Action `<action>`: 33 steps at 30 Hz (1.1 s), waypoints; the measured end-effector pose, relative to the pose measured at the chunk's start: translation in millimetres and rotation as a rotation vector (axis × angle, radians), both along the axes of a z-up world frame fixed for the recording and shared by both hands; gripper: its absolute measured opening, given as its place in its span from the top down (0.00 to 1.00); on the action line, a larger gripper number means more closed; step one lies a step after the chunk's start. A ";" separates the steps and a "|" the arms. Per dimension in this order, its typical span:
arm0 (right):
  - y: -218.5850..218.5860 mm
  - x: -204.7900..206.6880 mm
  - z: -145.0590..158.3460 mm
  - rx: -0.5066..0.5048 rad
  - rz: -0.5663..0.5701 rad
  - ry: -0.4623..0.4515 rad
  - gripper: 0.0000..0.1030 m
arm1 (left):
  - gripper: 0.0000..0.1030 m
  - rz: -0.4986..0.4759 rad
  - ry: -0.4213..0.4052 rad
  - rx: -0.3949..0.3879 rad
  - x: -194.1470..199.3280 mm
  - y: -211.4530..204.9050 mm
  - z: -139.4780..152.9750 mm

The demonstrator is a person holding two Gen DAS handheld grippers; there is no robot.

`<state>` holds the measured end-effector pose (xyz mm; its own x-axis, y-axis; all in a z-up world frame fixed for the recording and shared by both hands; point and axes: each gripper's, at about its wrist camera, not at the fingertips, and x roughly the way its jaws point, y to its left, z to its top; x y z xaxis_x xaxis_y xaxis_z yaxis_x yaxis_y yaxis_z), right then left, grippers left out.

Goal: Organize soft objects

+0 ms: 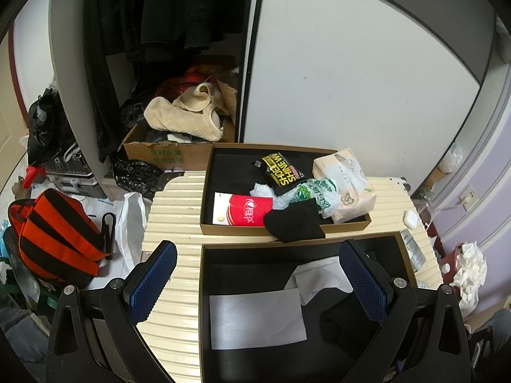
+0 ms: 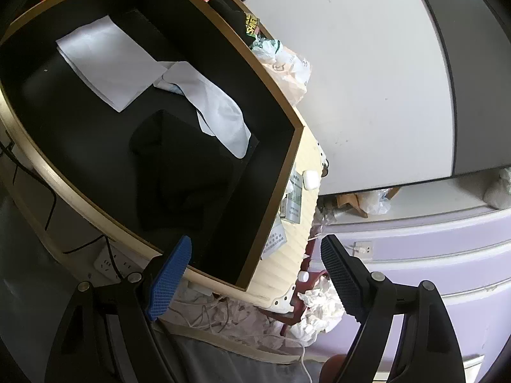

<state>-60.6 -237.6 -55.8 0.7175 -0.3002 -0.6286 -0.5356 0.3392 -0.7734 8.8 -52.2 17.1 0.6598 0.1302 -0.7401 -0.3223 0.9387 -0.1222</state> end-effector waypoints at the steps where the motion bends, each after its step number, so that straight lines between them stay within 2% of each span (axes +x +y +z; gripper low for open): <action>1: 0.2 -1.2 -0.1 -0.002 0.004 -0.002 0.20 | 0.02 0.000 0.000 0.000 0.0 0.1 0.0; 7: 0.4 -4.6 -0.5 -0.025 0.027 -0.014 0.20 | 0.02 0.001 -0.001 0.000 0.1 0.6 0.3; 12: -2.7 1.6 5.4 -0.066 0.028 -0.097 0.19 | 0.02 0.000 -0.001 0.000 -0.2 0.6 0.1; 20: -5.8 13.1 15.3 -0.017 -0.025 -0.084 0.18 | 0.02 0.001 -0.002 0.001 -0.1 0.8 0.2; 33: -6.8 14.3 18.1 0.005 -0.044 -0.069 0.18 | 0.02 0.001 -0.002 0.000 0.1 0.8 0.9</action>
